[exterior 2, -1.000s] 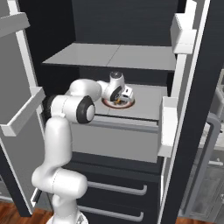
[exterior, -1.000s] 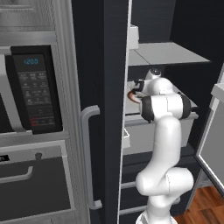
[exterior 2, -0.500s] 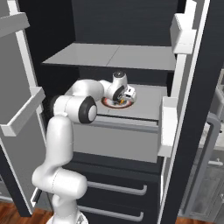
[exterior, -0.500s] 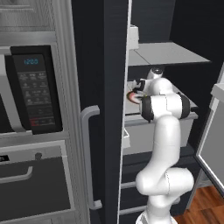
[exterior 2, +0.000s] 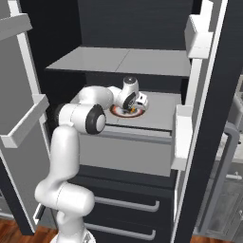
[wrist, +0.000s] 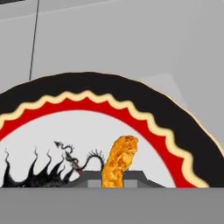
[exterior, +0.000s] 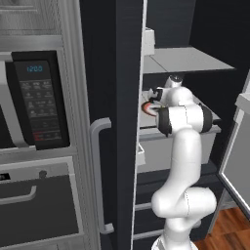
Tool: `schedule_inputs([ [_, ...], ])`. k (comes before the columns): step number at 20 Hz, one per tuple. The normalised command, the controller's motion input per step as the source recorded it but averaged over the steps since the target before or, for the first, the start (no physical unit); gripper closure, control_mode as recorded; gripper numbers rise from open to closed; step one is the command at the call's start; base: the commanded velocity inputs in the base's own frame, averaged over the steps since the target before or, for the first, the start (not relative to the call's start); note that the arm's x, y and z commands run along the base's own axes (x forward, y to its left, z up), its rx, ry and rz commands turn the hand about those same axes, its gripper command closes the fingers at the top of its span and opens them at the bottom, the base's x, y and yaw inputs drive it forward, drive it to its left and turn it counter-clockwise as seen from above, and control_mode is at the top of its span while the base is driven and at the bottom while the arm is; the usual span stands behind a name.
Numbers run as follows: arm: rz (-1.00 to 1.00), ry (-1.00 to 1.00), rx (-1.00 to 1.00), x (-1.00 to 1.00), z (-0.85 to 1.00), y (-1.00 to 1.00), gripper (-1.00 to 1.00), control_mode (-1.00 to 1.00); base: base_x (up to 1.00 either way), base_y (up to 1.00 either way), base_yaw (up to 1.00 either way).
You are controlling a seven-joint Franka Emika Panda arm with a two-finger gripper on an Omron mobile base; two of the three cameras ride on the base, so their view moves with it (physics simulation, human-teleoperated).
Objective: Retrieve the shrimp from the fridge and place it on the cutting board.
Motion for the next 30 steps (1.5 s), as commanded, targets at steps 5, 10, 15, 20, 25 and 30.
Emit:
schedule_inputs([
  [5, 0.0, -0.06, 0.0, -0.29, 0.05, 0.01, 1.0, -1.0, 0.0, 0.0, 0.0],
  [10, 0.01, -0.13, 0.0, -0.46, 0.22, 0.0, 1.0, -1.0, 0.0, 0.0, 0.0],
  [15, 0.02, -0.18, -0.01, -0.74, 0.25, 0.0, 1.0, -1.0, 0.0, 0.0, 0.0],
  [20, 0.03, -0.07, -0.01, -0.75, 0.29, 0.01, 1.0, -1.0, 0.0, 0.0, 0.0],
  [25, 0.04, -0.03, 0.0, -0.72, 0.35, 0.0, 1.0, -1.0, 0.0, 0.0, 0.0],
  [30, 0.06, -0.03, 0.0, -0.63, 0.26, 0.0, 1.0, -1.0, 0.0, 0.0, 0.0],
])
